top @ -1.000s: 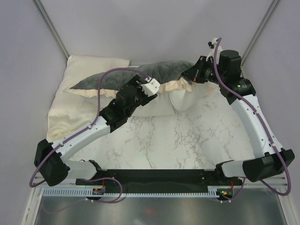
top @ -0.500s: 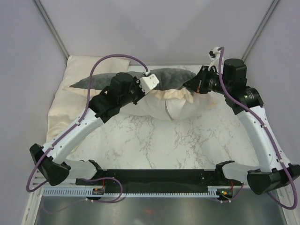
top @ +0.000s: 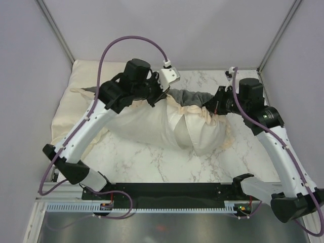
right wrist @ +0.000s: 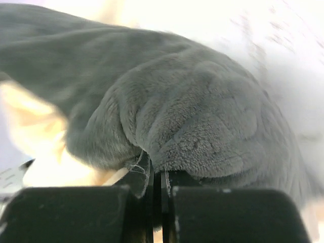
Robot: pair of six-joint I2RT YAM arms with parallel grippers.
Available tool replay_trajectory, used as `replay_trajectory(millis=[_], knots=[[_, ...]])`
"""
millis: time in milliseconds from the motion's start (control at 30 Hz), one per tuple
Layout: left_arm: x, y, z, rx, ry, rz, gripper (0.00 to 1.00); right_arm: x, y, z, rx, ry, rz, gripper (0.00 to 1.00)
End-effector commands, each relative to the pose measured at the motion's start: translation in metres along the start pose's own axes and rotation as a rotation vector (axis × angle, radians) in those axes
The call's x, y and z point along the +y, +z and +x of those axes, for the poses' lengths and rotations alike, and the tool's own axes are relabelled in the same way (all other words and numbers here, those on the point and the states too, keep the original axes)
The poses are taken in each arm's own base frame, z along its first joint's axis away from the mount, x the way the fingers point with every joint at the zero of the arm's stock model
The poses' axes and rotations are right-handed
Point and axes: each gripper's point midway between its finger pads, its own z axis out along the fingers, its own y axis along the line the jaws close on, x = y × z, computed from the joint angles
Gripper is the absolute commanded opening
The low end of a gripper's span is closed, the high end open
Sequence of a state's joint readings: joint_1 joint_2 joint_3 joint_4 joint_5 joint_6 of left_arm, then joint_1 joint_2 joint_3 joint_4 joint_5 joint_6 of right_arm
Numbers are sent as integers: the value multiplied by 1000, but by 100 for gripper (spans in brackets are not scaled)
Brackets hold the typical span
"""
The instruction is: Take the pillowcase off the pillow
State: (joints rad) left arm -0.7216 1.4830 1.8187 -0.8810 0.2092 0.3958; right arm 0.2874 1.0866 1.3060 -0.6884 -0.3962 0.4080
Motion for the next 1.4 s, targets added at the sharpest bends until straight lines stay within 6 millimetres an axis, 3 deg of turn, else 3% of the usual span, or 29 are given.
replay_trajectory(millis=[0,33,133,233,333,433,467,533,600,633,733,867,1000,1167,1200,1233,1267,1367], knots=[[1,34,-30,-75,-22,42,2,-66,37,18,14,-10,242,0],[5,57,-24,-40,-33,47,2,-82,46,29,44,2,290,0],[14,95,-16,4,-40,44,2,-111,63,42,75,6,387,0],[26,130,-6,49,-34,18,2,-125,78,43,73,5,417,0],[36,145,-12,35,-28,2,2,-130,87,39,75,-4,435,1],[50,166,-12,25,-29,-36,2,-135,90,22,42,-24,473,25],[57,170,-12,24,-30,-66,2,-130,88,8,11,-38,472,45],[64,182,-9,28,-43,-94,2,-124,78,-18,-53,-73,492,69],[74,189,-9,14,-53,-138,2,-121,66,-35,-96,-106,516,77],[78,192,-7,13,-57,-149,2,-112,54,-53,-152,-120,515,84],[90,203,-5,5,-65,-207,2,-98,28,-77,-243,-152,522,87],[107,216,-2,-8,-78,-300,2,-80,6,-78,-299,-153,461,88],[113,233,-6,-46,-81,-314,2,-73,-4,-60,-293,-143,411,88],[106,262,15,-33,-124,-290,3,-85,-5,-24,-238,-111,417,88],[101,266,20,-27,-144,-277,9,-86,-4,-19,-227,-106,418,89],[98,268,21,-30,-153,-263,46,-89,-3,-11,-214,-100,418,89],[89,271,18,-47,-156,-212,58,-91,-2,-6,-204,-95,420,89],[79,267,4,-78,-177,-199,73,-94,-1,5,-186,-85,415,89]])
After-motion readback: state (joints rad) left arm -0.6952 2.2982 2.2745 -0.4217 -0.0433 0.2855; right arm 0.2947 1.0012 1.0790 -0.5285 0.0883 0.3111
